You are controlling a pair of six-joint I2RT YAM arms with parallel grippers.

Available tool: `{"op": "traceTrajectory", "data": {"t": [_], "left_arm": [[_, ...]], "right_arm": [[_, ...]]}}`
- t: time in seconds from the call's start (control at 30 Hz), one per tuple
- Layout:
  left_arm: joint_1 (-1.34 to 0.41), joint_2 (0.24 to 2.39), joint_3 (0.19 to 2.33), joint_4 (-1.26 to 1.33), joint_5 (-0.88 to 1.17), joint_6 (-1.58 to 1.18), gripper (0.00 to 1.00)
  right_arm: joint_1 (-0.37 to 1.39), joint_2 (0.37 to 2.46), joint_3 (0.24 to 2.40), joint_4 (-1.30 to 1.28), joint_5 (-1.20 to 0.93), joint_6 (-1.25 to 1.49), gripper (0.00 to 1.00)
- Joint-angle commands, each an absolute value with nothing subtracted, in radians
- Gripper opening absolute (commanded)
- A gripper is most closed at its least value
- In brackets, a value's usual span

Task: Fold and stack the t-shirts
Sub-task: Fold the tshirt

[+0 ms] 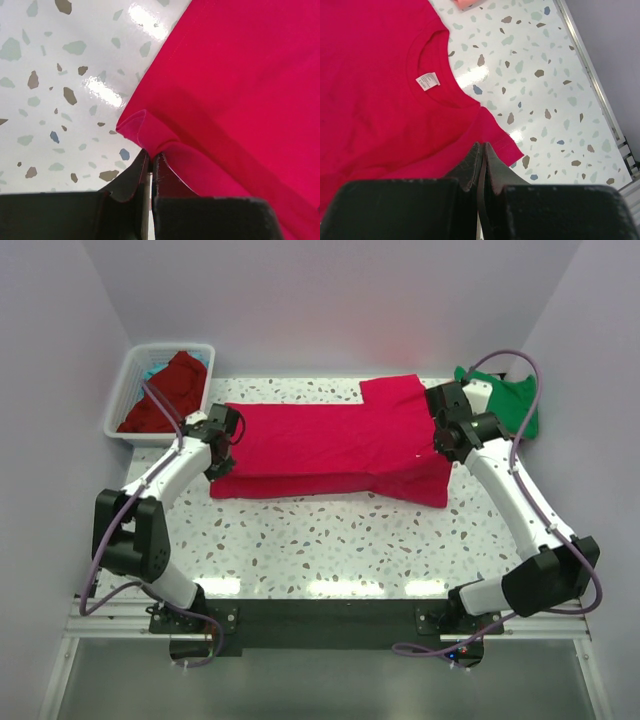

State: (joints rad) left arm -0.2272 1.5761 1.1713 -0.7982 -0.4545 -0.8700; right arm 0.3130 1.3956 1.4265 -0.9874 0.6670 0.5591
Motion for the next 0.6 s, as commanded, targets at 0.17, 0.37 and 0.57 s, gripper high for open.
{"op": "traceTrajectory", "data": {"t": [0.17,0.37,0.57], "left_arm": [[-0.207,1.696,1.275,-0.733,-0.528,-0.859,0.0],[-0.193,1.762,1.348,-0.718,-0.557,-0.853,0.0],[-0.173,1.828,1.396,-0.704,-0.535,-0.839,0.0]], "right_arm": [[0.293,1.474,1.399,-0.893,0.603,0.555,0.0],[0.285,1.561,1.407,-0.851,0.565,0.555,0.0],[0.273,1.649,1.459,-0.833,0.555,0.543,0.0]]}}
